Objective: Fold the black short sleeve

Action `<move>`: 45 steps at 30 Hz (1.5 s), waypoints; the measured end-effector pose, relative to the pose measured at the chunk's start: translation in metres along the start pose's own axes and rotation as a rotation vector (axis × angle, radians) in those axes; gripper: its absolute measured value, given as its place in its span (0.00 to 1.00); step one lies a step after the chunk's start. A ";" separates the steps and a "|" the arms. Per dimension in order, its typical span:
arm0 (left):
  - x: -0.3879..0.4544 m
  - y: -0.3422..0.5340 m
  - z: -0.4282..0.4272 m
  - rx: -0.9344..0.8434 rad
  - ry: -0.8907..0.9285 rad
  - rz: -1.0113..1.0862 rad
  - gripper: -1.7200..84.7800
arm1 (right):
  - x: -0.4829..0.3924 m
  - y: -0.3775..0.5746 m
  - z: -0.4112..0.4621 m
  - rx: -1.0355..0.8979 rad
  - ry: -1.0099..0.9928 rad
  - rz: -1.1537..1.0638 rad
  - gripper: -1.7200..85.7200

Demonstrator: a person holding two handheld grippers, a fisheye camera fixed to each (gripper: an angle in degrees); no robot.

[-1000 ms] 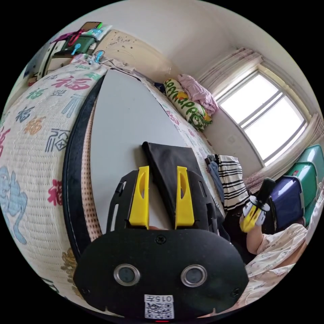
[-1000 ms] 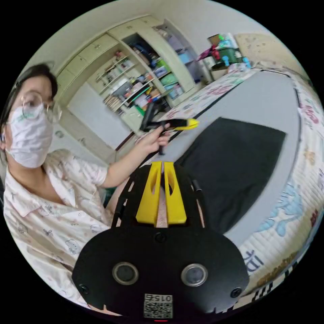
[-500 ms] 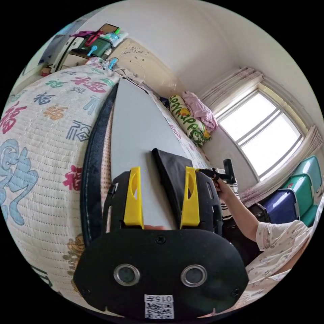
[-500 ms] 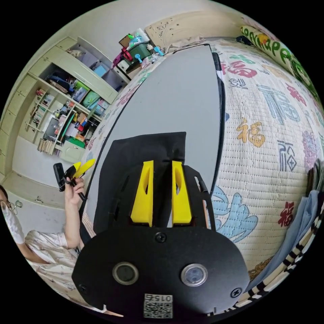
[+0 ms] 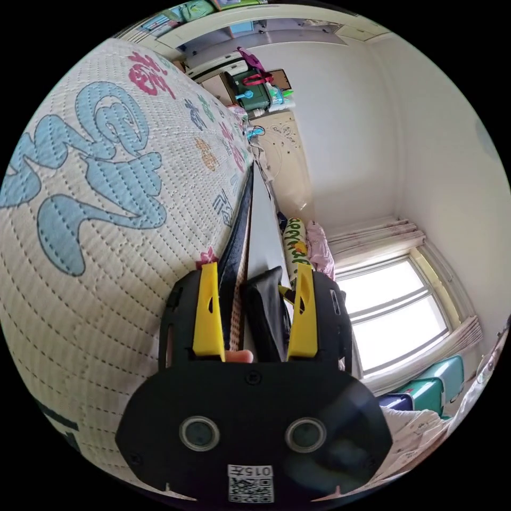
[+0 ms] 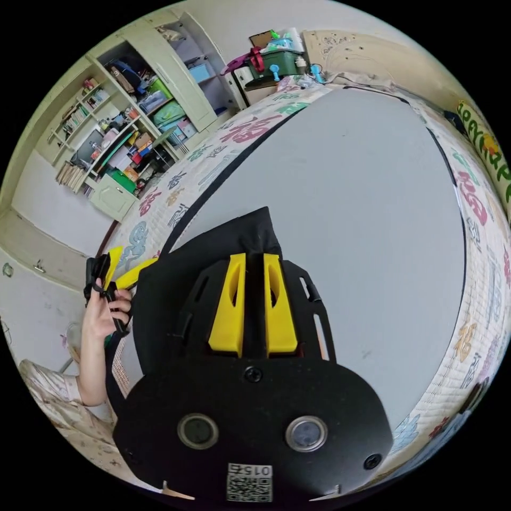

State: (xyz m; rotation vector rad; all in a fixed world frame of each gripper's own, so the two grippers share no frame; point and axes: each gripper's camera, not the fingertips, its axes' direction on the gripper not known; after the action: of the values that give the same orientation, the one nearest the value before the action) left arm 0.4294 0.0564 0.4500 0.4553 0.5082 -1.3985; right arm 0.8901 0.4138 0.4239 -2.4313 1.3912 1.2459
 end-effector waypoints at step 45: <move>0.028 -0.069 -0.103 0.082 0.139 -0.055 0.02 | 0.143 0.072 0.113 0.031 -0.171 0.150 0.04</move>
State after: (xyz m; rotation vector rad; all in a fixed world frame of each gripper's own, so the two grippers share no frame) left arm 0.3569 0.0858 0.3498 0.6119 0.5807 -1.4513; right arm 0.8049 0.3215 0.2736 -2.1762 1.5542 1.4142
